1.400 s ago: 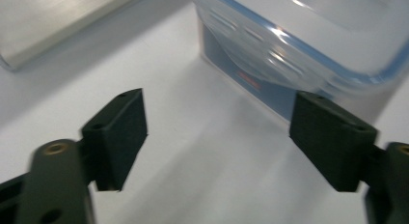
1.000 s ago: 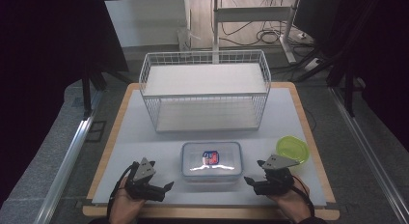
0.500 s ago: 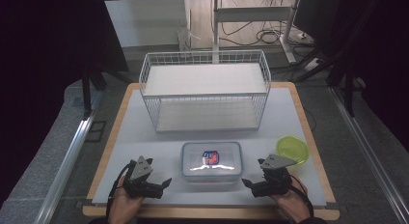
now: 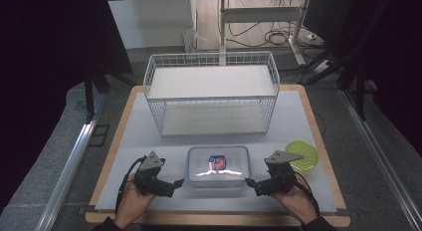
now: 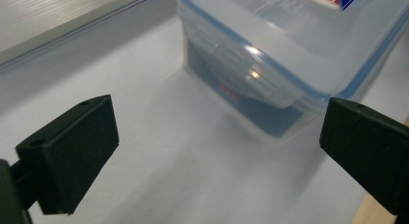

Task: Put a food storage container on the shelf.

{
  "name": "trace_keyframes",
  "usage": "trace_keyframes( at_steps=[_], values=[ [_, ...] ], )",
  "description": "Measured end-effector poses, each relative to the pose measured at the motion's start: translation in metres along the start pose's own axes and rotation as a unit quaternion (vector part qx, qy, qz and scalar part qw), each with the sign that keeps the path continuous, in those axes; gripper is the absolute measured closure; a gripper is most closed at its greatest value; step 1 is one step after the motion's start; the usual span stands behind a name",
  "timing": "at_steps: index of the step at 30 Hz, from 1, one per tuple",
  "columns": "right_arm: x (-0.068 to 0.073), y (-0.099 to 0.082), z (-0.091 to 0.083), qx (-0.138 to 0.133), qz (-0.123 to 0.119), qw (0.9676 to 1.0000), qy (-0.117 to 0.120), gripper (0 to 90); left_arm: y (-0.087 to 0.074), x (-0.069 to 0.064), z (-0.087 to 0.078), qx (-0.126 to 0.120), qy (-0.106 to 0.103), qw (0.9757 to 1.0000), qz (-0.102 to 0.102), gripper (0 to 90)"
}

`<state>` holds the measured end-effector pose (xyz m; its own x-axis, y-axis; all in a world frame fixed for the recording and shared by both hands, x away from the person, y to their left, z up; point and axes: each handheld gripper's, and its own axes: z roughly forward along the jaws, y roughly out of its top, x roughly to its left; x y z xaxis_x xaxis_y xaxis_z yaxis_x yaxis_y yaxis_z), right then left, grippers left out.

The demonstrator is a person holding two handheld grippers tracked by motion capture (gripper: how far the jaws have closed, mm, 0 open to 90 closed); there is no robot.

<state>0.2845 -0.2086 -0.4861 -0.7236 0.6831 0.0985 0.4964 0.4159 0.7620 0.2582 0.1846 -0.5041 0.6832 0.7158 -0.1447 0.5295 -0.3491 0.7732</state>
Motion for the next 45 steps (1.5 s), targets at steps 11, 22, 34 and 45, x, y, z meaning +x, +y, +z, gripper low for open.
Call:
trace_keyframes(
  at_steps=[11,22,34,45],
  values=[
    [-0.011,0.022,0.021,0.044,0.048,0.9963,0.057,10.1,0.031,0.012,0.036,0.021,-0.093,0.9946,-0.041,0.0],
    [-0.025,0.026,0.043,0.077,0.151,0.9750,0.144,14.4,0.032,0.010,0.053,0.053,-0.147,0.9857,-0.064,1.2],
    [-0.016,0.014,0.012,0.044,0.154,0.9773,0.139,39.9,0.016,-0.009,0.030,0.036,-0.139,0.9870,-0.072,18.7],
    [-0.013,0.002,-0.002,0.023,0.155,0.9762,0.150,48.7,0.003,0.004,0.020,-0.024,-0.177,0.9745,-0.136,41.8]
  ],
)
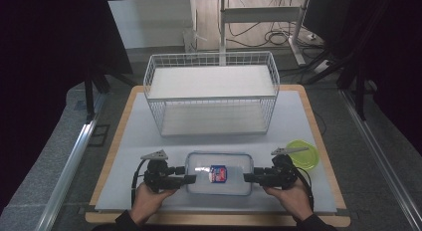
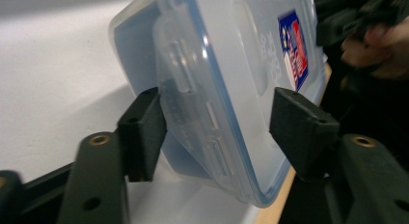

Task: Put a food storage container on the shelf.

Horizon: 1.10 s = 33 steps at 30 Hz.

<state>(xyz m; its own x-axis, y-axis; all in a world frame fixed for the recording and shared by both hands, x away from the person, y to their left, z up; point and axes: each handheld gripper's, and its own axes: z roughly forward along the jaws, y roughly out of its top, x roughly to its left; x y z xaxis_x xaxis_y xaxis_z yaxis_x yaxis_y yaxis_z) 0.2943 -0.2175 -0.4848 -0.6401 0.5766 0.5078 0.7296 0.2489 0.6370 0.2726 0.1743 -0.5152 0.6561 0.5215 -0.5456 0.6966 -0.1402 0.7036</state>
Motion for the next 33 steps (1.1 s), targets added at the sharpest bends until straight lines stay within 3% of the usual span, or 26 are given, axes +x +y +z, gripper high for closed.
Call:
trace_keyframes(
  at_steps=[3,7,11,13,20,33],
  values=[
    [-0.002,-0.003,0.000,-0.003,0.010,0.9999,0.009,49.2,-0.001,0.005,-0.001,-0.005,-0.016,0.9998,-0.011,46.5],
    [-0.005,-0.006,0.000,-0.012,0.034,0.9991,0.021,50.6,-0.001,0.004,-0.001,-0.006,-0.011,0.9998,-0.019,46.4],
    [-0.008,-0.009,0.000,-0.027,0.083,0.9957,0.031,53.4,0.000,0.001,-0.001,-0.008,-0.004,0.9995,-0.030,46.6],
    [-0.008,-0.009,-0.001,-0.028,0.094,0.9946,0.034,54.1,0.000,0.000,-0.001,-0.012,0.000,0.9994,-0.033,46.7],
    [0.002,-0.003,0.002,-0.026,0.059,0.9979,0.003,52.8,0.005,-0.003,-0.005,-0.024,0.016,0.9993,-0.023,48.4],
    [0.008,0.020,-0.007,-0.049,0.038,0.9980,0.010,52.7,0.026,-0.014,-0.019,-0.042,0.030,0.9987,-0.006,48.5]
  ],
)
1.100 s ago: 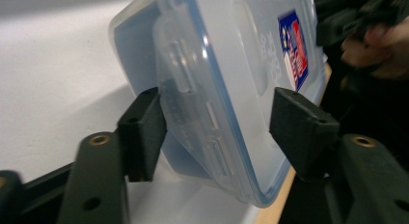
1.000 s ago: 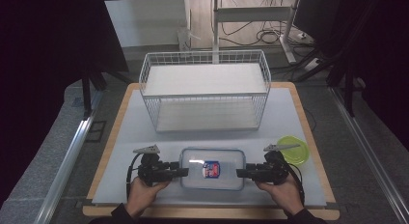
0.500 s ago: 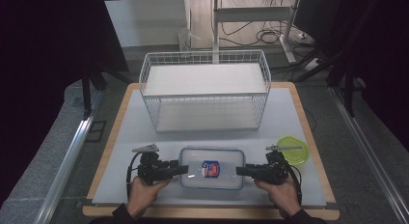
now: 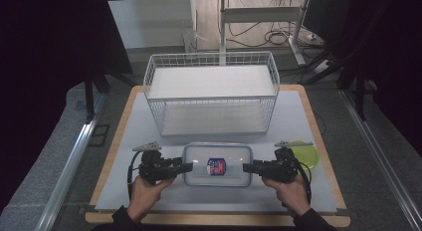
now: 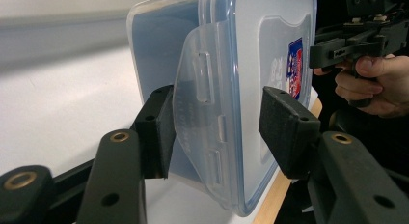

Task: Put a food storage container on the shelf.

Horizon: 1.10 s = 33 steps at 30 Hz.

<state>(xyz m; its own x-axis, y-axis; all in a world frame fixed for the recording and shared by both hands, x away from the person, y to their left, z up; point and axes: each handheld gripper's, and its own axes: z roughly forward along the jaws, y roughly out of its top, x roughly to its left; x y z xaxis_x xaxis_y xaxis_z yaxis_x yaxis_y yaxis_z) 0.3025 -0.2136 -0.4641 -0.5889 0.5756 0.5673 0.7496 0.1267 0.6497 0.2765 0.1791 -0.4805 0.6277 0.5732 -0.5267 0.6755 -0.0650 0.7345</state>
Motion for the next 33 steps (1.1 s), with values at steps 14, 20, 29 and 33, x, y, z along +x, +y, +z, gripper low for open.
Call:
trace_keyframes(
  at_steps=[14,20,29,33],
  values=[
    [0.013,0.048,-0.006,-0.017,-0.027,0.9995,0.000,52.6,0.044,-0.002,-0.013,-0.006,0.005,1.0000,0.003,49.0],
    [0.016,0.063,-0.011,-0.024,-0.031,0.9992,0.002,52.6,0.061,-0.006,-0.018,-0.011,0.005,0.9999,0.007,49.2],
    [0.024,0.085,-0.016,-0.033,-0.040,0.9987,0.004,52.6,0.085,-0.009,-0.027,-0.017,0.008,0.9998,0.009,49.2],
    [0.029,0.099,-0.018,-0.035,-0.047,0.9983,0.001,52.6,0.095,-0.009,-0.030,-0.021,0.007,0.9997,0.009,49.2]
  ],
)
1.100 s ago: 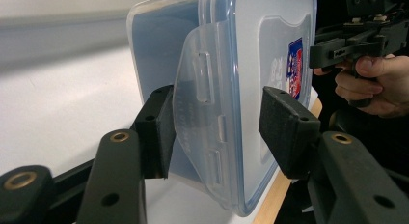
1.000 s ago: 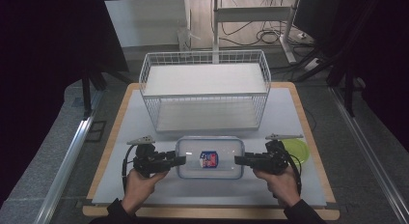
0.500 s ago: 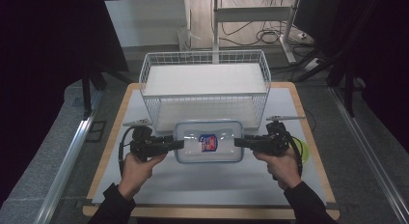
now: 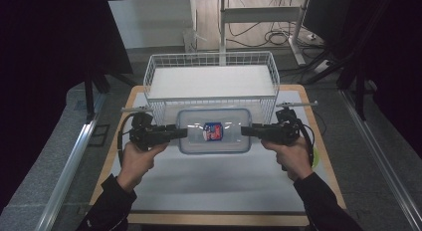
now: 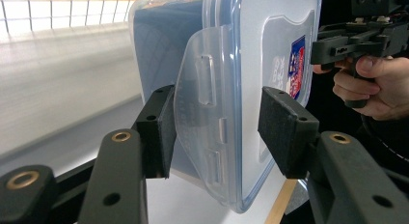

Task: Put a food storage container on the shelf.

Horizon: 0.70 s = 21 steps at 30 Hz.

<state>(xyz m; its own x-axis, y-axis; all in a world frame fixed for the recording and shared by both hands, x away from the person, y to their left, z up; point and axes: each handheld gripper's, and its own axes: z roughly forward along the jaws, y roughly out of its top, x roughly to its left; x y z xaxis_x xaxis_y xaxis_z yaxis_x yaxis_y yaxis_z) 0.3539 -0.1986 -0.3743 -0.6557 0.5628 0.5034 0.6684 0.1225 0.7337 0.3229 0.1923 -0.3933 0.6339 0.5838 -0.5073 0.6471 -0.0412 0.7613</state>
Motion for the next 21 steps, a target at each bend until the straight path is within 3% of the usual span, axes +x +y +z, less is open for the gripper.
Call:
trace_keyframes(
  at_steps=[11,21],
  values=[
    [0.008,0.031,-0.003,-0.009,-0.013,0.9999,-0.003,52.6,0.031,0.001,-0.010,-0.013,-0.004,0.9999,0.005,49.4],
    [0.006,0.060,0.002,-0.012,-0.001,0.9999,0.001,52.5,0.058,0.010,-0.013,-0.020,-0.008,0.9998,-0.005,49.9]
  ],
)
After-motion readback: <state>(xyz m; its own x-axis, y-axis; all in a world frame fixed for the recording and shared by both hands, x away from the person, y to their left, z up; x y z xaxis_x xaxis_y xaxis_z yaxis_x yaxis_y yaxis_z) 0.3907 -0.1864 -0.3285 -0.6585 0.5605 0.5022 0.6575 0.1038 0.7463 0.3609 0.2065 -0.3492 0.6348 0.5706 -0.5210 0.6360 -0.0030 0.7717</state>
